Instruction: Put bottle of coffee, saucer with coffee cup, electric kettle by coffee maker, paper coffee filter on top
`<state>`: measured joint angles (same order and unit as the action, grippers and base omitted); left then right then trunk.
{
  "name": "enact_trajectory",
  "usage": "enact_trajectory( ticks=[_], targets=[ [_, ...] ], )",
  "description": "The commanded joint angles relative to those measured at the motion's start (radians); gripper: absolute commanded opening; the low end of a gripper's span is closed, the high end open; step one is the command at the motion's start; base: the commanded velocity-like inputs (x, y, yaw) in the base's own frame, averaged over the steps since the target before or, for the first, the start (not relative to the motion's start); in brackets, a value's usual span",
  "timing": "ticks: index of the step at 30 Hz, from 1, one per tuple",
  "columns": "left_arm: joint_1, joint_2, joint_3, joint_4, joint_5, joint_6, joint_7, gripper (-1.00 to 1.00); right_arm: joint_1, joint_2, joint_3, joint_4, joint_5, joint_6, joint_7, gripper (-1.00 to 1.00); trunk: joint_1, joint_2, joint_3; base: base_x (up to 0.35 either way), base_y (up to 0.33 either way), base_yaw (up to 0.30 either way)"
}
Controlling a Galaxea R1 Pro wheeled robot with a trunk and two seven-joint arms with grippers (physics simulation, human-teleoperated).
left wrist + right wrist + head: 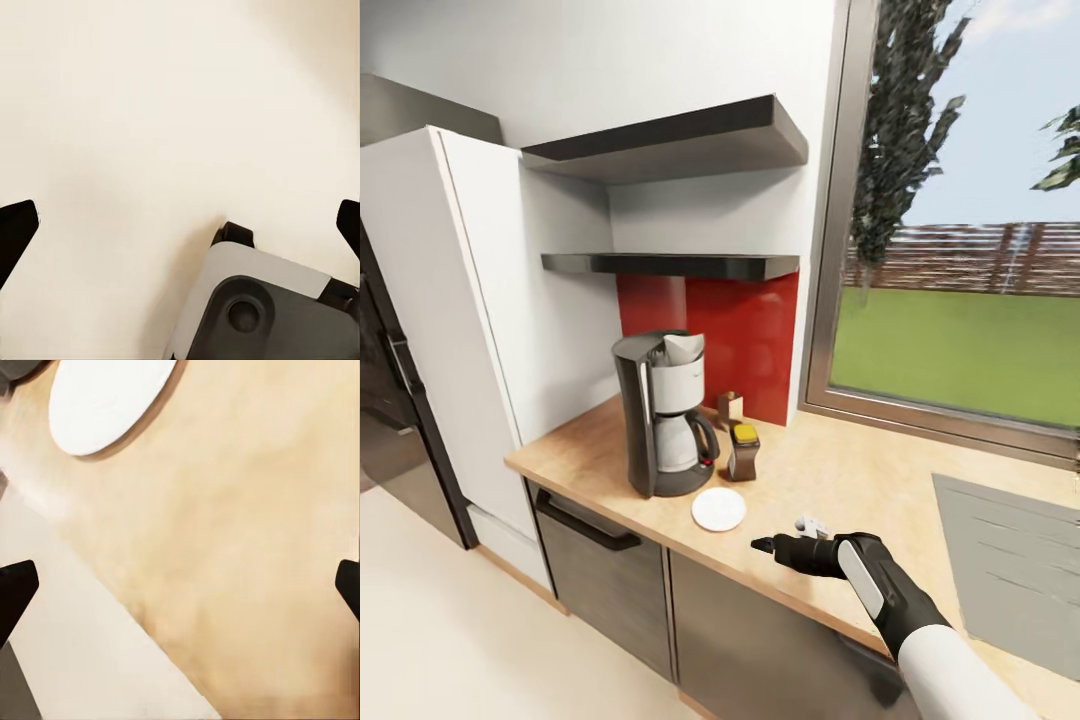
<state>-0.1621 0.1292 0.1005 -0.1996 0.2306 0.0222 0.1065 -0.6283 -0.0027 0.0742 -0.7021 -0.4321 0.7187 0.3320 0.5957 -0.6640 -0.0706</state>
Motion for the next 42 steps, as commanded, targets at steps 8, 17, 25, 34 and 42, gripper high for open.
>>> enact_trajectory(
  ticks=[8, 17, 25, 34, 42],
  targets=[
    [0.000, 0.000, 0.004, -0.001, 0.004, 0.002, 0.001, 1.00, -0.001, 0.000, 0.001, -0.001, 0.005, 0.004, 0.002, 1.00, 0.000, -0.002, -0.002, -0.339, 0.071, 0.000],
    [-0.001, 0.000, 0.004, -0.001, 0.004, 0.002, 0.001, 1.00, -0.001, 0.001, 0.002, 0.001, 0.006, 0.004, 0.002, 1.00, 0.000, -0.002, -0.002, -0.339, 0.084, 0.000],
    [0.000, -0.001, 0.001, -0.002, 0.004, 0.003, 0.001, 1.00, -0.001, 0.034, 0.004, 0.097, 0.007, -0.001, 0.002, 1.00, 0.000, -0.002, -0.002, -0.128, 0.030, 0.000],
    [0.000, -0.003, 0.004, -0.002, 0.004, 0.005, 0.001, 1.00, -0.001, 0.051, 0.014, 0.570, 0.021, -0.354, 0.002, 1.00, 0.000, -0.002, -0.002, -0.004, 0.001, 0.000],
    [0.001, -0.070, -0.012, 0.066, -0.067, -0.067, 0.009, 1.00, 0.105, 0.027, 0.045, 0.673, 0.213, -0.518, -0.085, 1.00, 0.000, -0.002, -0.002, 0.000, 0.000, 0.000]
  ],
)
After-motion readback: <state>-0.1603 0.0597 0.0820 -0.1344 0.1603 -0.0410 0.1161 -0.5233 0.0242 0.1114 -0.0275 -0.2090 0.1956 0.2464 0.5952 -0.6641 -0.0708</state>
